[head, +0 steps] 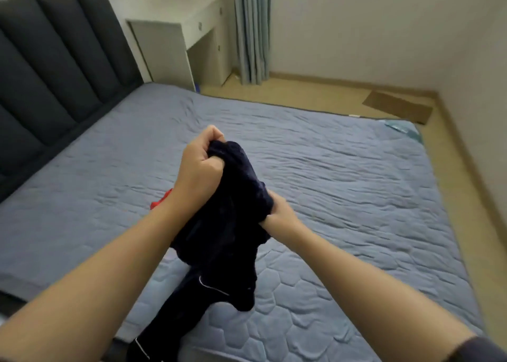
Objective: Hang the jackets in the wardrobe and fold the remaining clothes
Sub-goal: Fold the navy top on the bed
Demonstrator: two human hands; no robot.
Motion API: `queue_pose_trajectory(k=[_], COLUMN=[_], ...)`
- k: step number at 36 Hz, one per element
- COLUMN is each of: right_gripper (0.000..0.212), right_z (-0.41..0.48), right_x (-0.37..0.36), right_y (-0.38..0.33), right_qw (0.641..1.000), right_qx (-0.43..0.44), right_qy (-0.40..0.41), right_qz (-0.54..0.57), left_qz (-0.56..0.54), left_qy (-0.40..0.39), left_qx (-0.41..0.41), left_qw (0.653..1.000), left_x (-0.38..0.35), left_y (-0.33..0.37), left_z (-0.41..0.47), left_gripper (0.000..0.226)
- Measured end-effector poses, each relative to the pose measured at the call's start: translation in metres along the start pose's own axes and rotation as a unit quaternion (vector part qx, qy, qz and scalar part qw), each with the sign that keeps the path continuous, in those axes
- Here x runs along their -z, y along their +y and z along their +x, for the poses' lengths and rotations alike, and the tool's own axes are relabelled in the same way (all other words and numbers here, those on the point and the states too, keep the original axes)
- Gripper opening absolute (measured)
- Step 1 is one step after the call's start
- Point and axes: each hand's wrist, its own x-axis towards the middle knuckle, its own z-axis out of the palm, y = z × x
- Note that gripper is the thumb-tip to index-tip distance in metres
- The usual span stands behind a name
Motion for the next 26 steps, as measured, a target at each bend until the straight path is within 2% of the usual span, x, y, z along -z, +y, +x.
queue_pose_trajectory(k=[3,5,7,10,11,13,15,17,20,21,22,24,26], right_gripper=[0.034,0.029,0.023,0.022,0.022,0.027,0.028,0.024,0.016,0.019,0.03,0.046,0.041], right_z=[-0.026,-0.043,-0.058,-0.088,-0.101,-0.125,-0.148,-0.168,-0.199,-0.209,-0.219,-0.237,-0.252], right_x=[0.051,0.089,0.124,0.166,0.178,0.203,0.229,0.253,0.288,0.299,0.31,0.327,0.34], right_y=[-0.053,-0.085,-0.113,-0.15,-0.161,-0.18,-0.199,-0.219,-0.25,-0.26,-0.269,-0.284,-0.296], right_qw=[0.996,0.993,0.99,0.987,0.986,0.984,0.982,0.979,0.983,0.986,0.986,0.981,0.965], right_qx=[0.008,0.004,0.003,0.021,0.021,0.024,0.04,0.059,0.073,0.062,0.047,0.022,0.043], right_qy=[0.078,0.111,0.128,0.129,0.13,0.139,0.147,0.143,0.077,0.04,0.008,-0.018,-0.002], right_qz=[-0.031,-0.046,-0.065,-0.098,-0.105,-0.11,-0.116,-0.132,-0.148,-0.152,-0.158,-0.194,-0.258], left_qz=[0.111,0.234,0.343,0.48,0.508,0.539,0.565,0.574,0.516,0.479,0.438,0.356,0.286], left_qy=[-0.018,-0.07,-0.146,-0.236,-0.25,-0.251,-0.216,-0.179,-0.125,-0.113,-0.104,-0.084,-0.066], left_qx=[-0.02,-0.073,-0.138,-0.226,-0.25,-0.293,-0.322,-0.31,-0.253,-0.23,-0.208,-0.176,-0.158], left_qw=[0.993,0.967,0.918,0.814,0.785,0.749,0.728,0.736,0.808,0.84,0.868,0.914,0.943], left_x=[0.009,0.015,0.015,-0.001,-0.009,-0.026,-0.041,-0.052,-0.066,-0.07,-0.074,-0.078,-0.079], left_y=[0.053,0.079,0.104,0.143,0.157,0.183,0.212,0.243,0.291,0.307,0.323,0.353,0.379], left_z=[0.011,0.014,0.009,-0.004,-0.008,-0.015,-0.017,-0.013,-0.002,0.003,0.007,0.016,0.024], left_gripper=[0.01,0.008,0.016,0.05,0.059,0.066,0.053,0.031,0.012,0.012,0.015,0.023,0.028])
